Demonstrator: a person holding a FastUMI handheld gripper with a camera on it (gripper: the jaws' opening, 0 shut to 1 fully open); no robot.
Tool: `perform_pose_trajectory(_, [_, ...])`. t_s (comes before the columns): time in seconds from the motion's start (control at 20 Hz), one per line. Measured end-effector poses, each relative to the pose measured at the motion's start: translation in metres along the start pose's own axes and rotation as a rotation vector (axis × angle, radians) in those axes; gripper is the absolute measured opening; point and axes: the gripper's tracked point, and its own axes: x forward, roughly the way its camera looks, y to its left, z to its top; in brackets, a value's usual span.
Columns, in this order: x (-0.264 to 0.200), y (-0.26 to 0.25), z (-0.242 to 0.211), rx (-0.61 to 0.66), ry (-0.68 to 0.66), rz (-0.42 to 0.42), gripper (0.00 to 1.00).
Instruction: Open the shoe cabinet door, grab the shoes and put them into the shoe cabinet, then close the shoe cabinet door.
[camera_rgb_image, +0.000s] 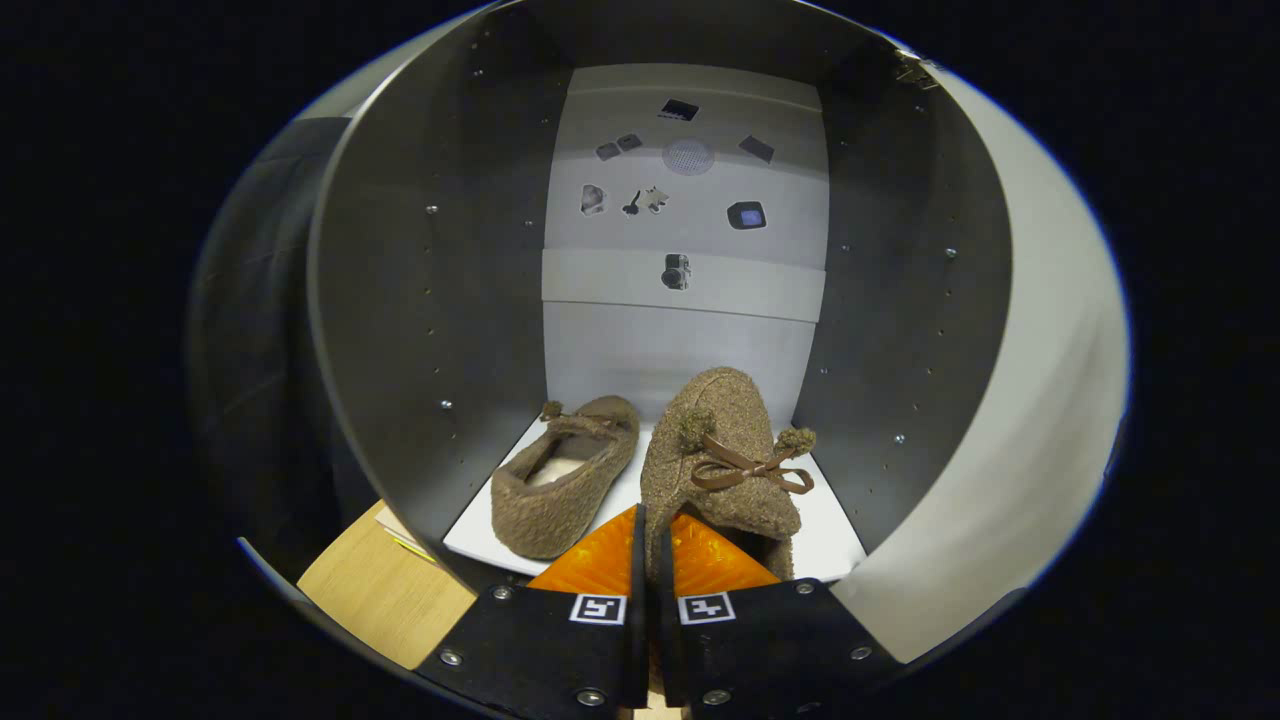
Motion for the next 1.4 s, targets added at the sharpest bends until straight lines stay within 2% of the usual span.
perform_pose_trajectory(0.25, [0.054,-0.017,0.009,-0.023,0.033,-0.013,0.05])
perform_pose_trajectory(0.5, [0.086,-0.024,0.007,-0.031,0.066,-0.006,0.05])
perform_pose_trajectory(0.75, [0.110,-0.022,-0.008,0.018,0.118,0.007,0.05])
perform_pose_trajectory(0.8, [0.113,-0.023,-0.010,0.032,0.117,0.002,0.05])
perform_pose_trajectory(0.95, [0.117,-0.021,-0.004,0.075,0.103,0.001,0.15])
perform_pose_trajectory(1.05, [0.116,-0.017,-0.004,0.096,0.105,0.008,0.19])
perform_pose_trajectory(1.4, [0.088,-0.019,0.004,0.094,0.072,-0.014,0.20])
